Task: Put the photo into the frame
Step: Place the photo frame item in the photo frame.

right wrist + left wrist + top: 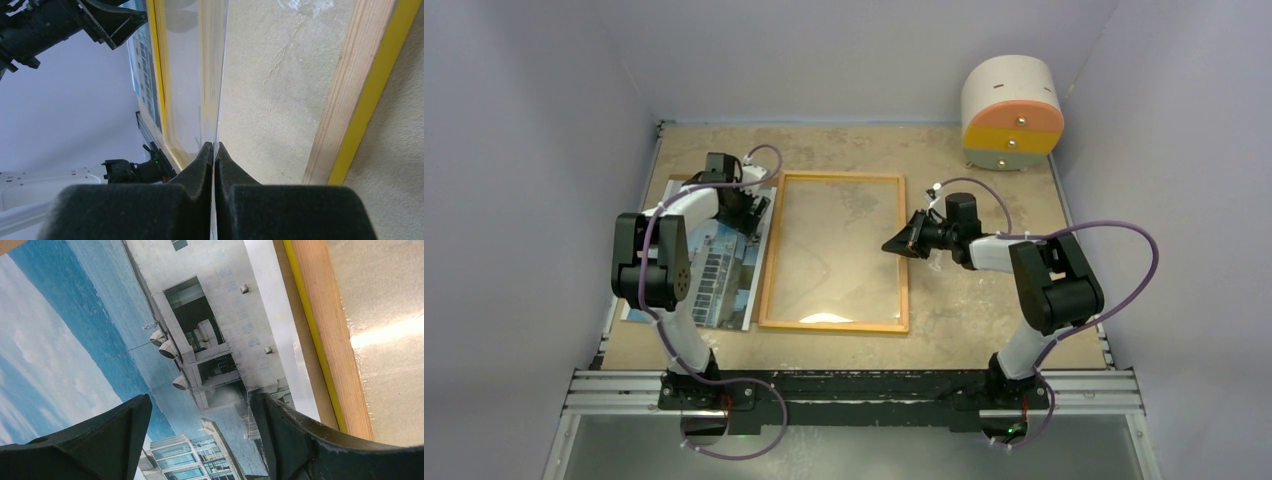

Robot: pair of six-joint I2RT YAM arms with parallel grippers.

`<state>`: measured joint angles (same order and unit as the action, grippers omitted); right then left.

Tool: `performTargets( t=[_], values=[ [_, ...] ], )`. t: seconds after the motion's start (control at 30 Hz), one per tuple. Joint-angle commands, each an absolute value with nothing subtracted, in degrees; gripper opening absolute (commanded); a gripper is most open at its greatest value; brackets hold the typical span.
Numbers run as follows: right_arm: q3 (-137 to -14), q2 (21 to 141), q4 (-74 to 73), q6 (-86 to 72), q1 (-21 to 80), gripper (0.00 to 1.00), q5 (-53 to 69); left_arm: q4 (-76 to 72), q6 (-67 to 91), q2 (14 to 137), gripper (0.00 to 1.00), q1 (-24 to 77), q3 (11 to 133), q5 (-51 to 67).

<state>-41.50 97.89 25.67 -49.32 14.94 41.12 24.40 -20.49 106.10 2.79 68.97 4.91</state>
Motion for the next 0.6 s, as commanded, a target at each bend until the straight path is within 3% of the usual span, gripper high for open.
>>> performTargets(
  t=[0.0,0.57],
  values=[
    [-42.6,97.0,30.0,-48.7,14.9,0.00,42.6,23.1,-20.0,106.6,0.80,3.8,67.6,5.0],
    [-37.1,94.3,49.8,-54.2,14.9,0.00,45.9,22.3,-20.6,107.0,0.80,4.5,65.5,4.4]
  ],
)
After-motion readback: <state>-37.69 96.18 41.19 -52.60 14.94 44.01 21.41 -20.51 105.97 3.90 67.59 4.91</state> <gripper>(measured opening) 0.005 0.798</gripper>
